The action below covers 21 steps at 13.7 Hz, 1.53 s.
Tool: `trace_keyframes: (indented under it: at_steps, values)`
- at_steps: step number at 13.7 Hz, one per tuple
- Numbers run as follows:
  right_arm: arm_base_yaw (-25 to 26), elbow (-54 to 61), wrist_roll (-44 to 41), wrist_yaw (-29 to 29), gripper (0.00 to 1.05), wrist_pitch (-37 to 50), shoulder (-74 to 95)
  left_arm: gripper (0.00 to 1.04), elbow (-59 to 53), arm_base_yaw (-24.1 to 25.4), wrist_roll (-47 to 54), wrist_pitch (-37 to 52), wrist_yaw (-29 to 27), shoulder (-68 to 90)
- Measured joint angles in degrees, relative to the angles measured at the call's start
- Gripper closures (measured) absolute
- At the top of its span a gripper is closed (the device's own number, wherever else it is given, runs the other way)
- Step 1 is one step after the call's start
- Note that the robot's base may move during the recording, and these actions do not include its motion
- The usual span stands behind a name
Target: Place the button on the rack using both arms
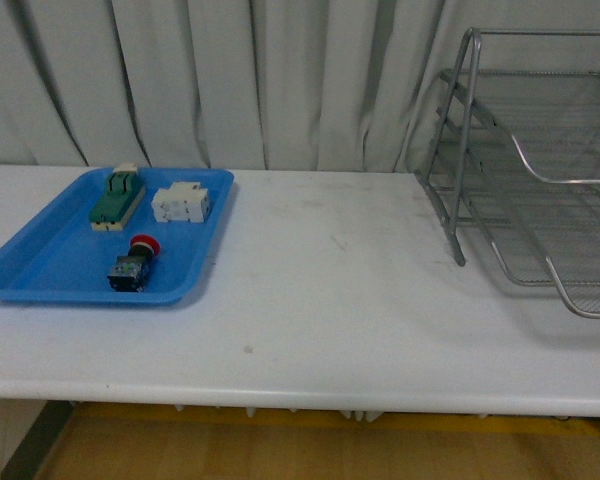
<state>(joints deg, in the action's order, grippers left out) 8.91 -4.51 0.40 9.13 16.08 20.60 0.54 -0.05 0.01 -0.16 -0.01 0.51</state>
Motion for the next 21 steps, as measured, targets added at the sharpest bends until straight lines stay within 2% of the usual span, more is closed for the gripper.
trace_keyframes:
  at_steps: [2,3,4,10,11,16,21]
  values:
    - [-2.38,1.09,-0.02,-2.62,1.03,-1.77,-2.62,0.07,0.0,0.0,0.02,-0.02,0.0,0.0]
    - [-7.41,1.6,-0.04,-7.89,1.03,-2.89,-4.35,0.07,-0.02,0.0,0.0,-0.02,-0.02,0.0]
    - [-9.38,1.81,-0.13,-8.09,1.03,-3.56,-5.44,0.07,0.0,0.0,0.02,-0.02,0.04,0.0]
    - [-8.9,3.91,-0.11,-9.14,1.03,-6.73,-11.15,0.07,0.0,0.0,0.02,0.0,0.0,0.0]
    - [-8.9,3.87,-0.11,-9.01,1.03,-15.43,-16.83,0.07,0.0,0.0,0.02,0.0,0.0,0.0]
    - [-8.9,3.89,-0.11,-9.16,1.03,-16.26,-20.37,0.07,-0.02,0.0,0.02,0.02,0.0,0.0]
    - [-8.9,3.87,-0.24,-9.14,0.41,-16.26,-20.37,0.07,-0.02,0.0,0.02,0.0,0.0,0.0]
